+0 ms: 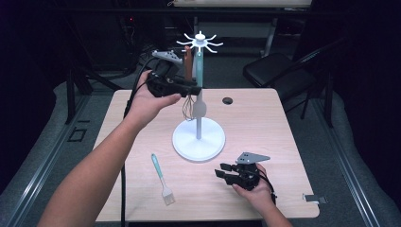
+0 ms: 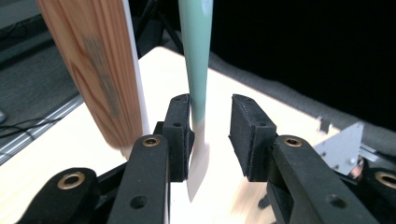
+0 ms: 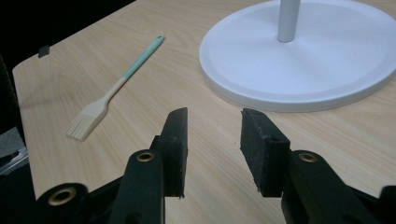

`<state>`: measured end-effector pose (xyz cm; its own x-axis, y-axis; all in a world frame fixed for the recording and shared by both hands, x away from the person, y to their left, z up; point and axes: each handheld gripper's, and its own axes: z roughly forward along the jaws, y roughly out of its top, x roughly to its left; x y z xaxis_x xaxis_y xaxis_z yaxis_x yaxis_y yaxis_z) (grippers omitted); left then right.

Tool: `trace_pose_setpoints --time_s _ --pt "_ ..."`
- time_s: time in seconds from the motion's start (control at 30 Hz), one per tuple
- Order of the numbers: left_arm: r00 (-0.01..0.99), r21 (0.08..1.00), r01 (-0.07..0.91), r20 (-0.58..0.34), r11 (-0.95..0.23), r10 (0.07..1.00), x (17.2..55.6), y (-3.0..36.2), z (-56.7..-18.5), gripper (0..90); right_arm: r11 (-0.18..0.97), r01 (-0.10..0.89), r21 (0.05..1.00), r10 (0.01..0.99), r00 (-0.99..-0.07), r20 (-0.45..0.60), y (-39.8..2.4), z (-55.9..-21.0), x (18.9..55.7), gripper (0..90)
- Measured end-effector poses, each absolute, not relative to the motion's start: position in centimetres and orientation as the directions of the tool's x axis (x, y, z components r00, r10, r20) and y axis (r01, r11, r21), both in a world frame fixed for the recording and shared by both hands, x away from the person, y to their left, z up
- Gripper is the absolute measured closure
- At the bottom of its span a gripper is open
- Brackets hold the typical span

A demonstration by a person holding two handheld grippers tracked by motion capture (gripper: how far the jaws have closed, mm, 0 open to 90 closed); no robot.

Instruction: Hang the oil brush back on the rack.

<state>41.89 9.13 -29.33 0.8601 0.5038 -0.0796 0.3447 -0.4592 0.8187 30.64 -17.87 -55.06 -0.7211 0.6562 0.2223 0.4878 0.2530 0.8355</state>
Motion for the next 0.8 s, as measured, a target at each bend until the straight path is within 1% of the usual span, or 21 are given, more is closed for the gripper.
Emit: trace_pose_setpoints --time_s 0.17,0.27,0.43,0.57,0.67,0.73,0.8 --pt "0.854 0.804 0.355 -0.072 -0.476 0.516 41.3 9.7 -31.1 66.5 0.263 0.475 0.840 0.663 -0.722 0.201 -18.0 -55.1 30.7 59.5" --pt "0.842 0.807 0.354 -0.056 -0.472 0.537 41.0 10.2 -32.3 65.7 0.268 0.472 0.840 0.671 -0.717 0.188 -18.1 -55.1 30.8 58.6" --pt "0.826 0.805 0.372 -0.060 -0.462 0.561 40.6 11.3 -34.2 65.7 0.279 0.467 0.839 0.682 -0.711 0.169 -18.1 -55.3 30.9 57.2" --pt "0.817 0.804 0.381 -0.062 -0.456 0.573 40.2 12.1 -35.6 65.6 0.280 0.459 0.843 0.692 -0.705 0.154 -18.2 -55.1 30.9 55.4" --pt "0.809 0.803 0.382 -0.053 -0.456 0.585 39.7 12.7 -36.7 63.4 0.260 0.462 0.848 0.706 -0.690 0.159 -18.2 -55.1 30.9 54.5" --pt "0.806 0.801 0.390 -0.058 -0.454 0.589 39.4 13.0 -37.3 63.2 0.279 0.454 0.846 0.709 -0.692 0.137 -18.3 -55.0 30.9 52.8" --pt "0.804 0.803 0.384 -0.048 -0.456 0.593 39.2 13.3 -38.0 63.2 0.261 0.451 0.853 0.716 -0.684 0.143 -18.3 -55.0 30.9 51.3"
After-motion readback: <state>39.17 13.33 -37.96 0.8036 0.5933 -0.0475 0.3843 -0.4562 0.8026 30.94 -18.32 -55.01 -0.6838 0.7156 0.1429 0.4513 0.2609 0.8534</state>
